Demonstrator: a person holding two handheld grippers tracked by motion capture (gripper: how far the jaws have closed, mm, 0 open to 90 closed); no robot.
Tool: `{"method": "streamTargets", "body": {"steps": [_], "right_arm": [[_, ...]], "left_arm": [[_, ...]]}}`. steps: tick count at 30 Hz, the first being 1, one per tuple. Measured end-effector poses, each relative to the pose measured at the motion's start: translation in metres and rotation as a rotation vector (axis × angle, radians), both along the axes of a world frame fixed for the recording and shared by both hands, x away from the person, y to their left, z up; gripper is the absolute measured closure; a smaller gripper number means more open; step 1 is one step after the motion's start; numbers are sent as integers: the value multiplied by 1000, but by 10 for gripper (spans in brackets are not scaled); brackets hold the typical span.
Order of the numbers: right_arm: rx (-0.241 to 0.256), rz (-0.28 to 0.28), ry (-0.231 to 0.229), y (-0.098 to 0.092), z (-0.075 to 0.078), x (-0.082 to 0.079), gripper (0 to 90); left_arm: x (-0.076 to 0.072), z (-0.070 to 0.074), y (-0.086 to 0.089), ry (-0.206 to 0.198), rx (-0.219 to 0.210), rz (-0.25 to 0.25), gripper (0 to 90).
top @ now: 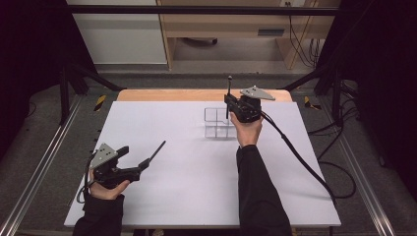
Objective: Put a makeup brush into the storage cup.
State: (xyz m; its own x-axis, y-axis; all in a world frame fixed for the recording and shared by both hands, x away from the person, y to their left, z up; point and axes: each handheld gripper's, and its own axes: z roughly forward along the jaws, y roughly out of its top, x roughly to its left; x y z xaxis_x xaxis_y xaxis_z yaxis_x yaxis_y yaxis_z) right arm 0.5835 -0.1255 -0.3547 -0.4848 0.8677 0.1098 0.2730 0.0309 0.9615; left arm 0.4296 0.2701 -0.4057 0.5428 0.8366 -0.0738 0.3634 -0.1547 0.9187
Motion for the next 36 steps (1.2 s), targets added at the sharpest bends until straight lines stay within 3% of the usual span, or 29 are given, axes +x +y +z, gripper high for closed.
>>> {"method": "streamTargets", "body": {"steps": [14, 21, 36], "right_arm": [[5, -13, 5, 6, -11, 17, 837], [-5, -10, 31, 12, -22, 23, 837], [-37, -7, 69, 20, -42, 24, 837]], "left_arm": [[0, -1, -1, 2, 3, -4, 99], [0, -1, -1, 3, 4, -3, 99], [0, -1, -2, 2, 12, -7, 99]]}}
